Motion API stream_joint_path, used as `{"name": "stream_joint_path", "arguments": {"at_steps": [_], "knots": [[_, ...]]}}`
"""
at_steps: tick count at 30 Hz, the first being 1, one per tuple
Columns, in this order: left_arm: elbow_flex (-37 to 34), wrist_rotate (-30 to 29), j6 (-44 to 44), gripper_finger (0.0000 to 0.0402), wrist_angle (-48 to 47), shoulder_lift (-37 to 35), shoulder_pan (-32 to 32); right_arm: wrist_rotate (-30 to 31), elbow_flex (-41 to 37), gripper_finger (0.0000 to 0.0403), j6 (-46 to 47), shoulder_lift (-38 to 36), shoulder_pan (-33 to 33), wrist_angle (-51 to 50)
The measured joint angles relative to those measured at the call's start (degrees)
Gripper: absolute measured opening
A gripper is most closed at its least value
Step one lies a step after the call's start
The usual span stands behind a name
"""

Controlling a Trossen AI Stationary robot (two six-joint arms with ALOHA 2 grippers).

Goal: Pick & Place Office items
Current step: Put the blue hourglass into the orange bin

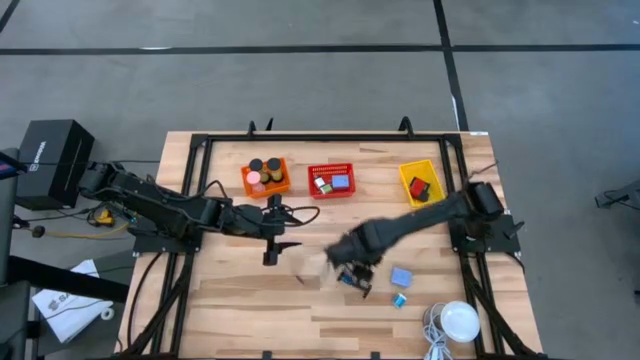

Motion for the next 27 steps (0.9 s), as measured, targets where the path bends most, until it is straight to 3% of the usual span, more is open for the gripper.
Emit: {"name": "stream_joint_path", "arguments": {"at_steps": [3, 8, 17, 27], "knots": [[0.0, 0.0, -0.1, 0.0255, 0.2, 0.0, 0.0, -0.3, 0.0, 0.026, -0.1, 0.0, 3.6, 1.1], [0.0, 0.0, -2.0, 0.0255, 0.3, 0.0, 0.0, -0.2, 0.0, 0.026, 9.6, 0.0, 6.3, 1.8], [0.0, 0.0, -5.5, 0.0255, 0.8, 0.0, 0.0, 0.1, 0.1, 0.026, 9.3, 1.4, 8.9, 7.1], [0.0, 0.1, -5.5, 0.0255, 1.6, 0.0, 0.0, -1.3, 0.1, 0.026, 7.4, 6.2, 7.3, 8.1]]}}
